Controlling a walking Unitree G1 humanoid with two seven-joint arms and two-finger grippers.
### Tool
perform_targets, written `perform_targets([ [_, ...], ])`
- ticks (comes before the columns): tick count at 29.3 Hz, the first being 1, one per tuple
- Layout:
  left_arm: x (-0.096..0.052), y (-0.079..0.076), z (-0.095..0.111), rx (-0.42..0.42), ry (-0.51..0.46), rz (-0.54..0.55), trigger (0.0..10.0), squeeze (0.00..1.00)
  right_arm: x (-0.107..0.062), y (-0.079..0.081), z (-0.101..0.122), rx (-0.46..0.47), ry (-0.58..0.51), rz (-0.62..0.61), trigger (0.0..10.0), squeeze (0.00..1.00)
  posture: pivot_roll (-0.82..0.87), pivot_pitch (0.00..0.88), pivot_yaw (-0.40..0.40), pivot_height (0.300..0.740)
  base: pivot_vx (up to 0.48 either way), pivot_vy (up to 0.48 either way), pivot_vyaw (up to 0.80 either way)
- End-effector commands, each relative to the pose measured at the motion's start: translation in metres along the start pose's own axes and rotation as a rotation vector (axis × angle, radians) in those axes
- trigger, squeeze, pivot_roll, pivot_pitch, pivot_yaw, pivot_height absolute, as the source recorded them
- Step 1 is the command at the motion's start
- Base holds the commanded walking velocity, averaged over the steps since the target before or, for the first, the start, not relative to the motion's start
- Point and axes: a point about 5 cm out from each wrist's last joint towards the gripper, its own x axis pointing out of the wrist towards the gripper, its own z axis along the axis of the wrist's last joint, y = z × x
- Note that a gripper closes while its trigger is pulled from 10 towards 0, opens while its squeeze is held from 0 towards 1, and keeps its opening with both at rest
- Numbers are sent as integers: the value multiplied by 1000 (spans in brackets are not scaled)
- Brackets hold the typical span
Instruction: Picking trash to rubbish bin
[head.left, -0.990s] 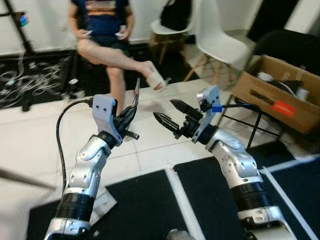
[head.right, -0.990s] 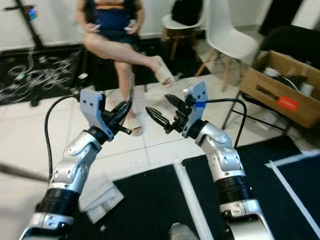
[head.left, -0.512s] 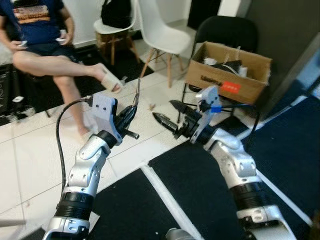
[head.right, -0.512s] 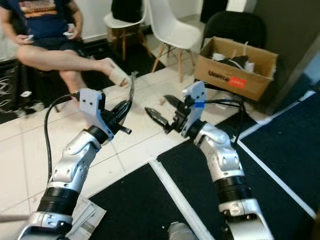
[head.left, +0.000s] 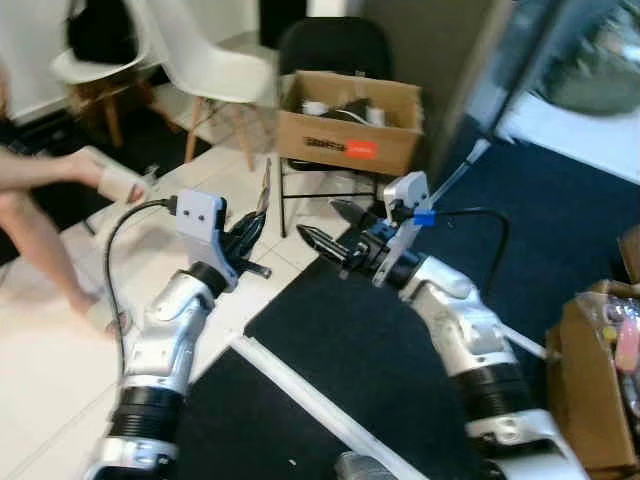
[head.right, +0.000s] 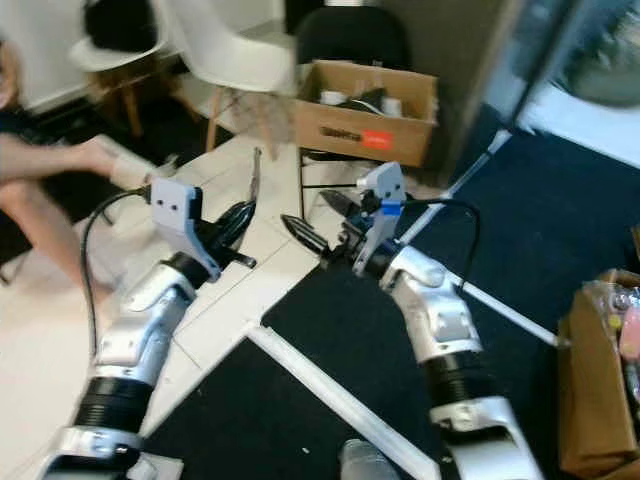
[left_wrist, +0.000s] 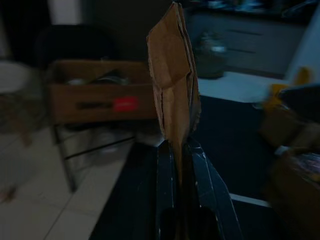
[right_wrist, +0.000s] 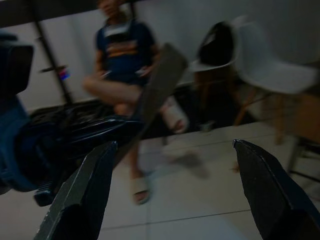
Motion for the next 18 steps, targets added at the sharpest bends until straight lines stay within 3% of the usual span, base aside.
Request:
perform_targets([
  [1,-4,2,-4,-9,13,11,10000,0,1,2,-4,17,8,8,10000,0,11,0,10,740,0,0,-800],
  [14,-4,2,-5,-5,21,10,10000,0,1,3,-4,17,3,12,10000,0,13,0,7,740,0,0,-800],
  [18,-4,2,-5,-1,21,12,10000,0,1,4,-2,-1,-18,23,10000,0,13,0,7,740,135,0,0],
])
